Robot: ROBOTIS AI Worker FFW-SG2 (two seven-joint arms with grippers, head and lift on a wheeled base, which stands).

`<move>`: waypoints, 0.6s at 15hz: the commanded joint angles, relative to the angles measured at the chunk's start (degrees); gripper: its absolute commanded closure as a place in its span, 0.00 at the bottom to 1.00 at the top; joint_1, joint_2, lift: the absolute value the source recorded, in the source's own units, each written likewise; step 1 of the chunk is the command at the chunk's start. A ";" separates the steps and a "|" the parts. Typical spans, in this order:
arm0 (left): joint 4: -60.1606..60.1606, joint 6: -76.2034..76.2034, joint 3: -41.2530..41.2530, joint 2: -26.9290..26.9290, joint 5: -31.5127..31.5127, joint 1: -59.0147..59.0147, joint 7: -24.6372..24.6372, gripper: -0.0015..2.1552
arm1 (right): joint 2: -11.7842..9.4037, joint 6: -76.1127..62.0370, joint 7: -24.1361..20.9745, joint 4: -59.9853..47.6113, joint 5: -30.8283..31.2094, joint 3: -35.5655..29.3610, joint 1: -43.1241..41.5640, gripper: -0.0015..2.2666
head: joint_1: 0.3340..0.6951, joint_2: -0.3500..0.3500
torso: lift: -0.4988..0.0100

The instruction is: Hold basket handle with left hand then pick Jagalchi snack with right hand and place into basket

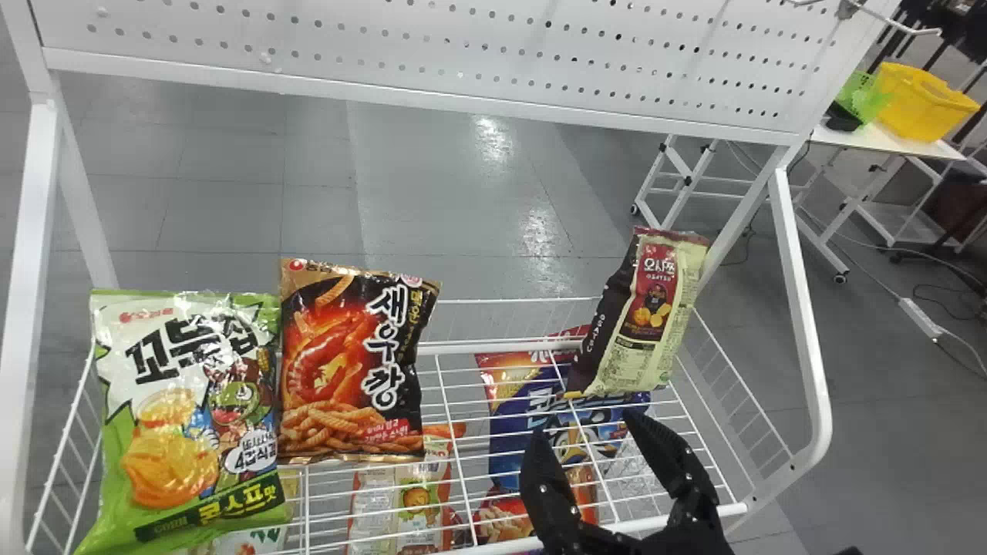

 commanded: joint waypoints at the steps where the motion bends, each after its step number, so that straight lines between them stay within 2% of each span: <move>1: 0.10 0.00 0.11 0.00 0.04 0.00 -0.02 0.67 | 0.05 0.00 0.00 0.01 0.00 0.08 -0.04 0.03 | 1.00 0.00 | 0.96; 9: 0.10 -0.35 0.29 -0.17 0.30 0.00 0.51 0.67 | 0.05 0.00 -0.62 0.19 0.00 0.08 -0.39 0.03 | 1.00 0.00 | 0.96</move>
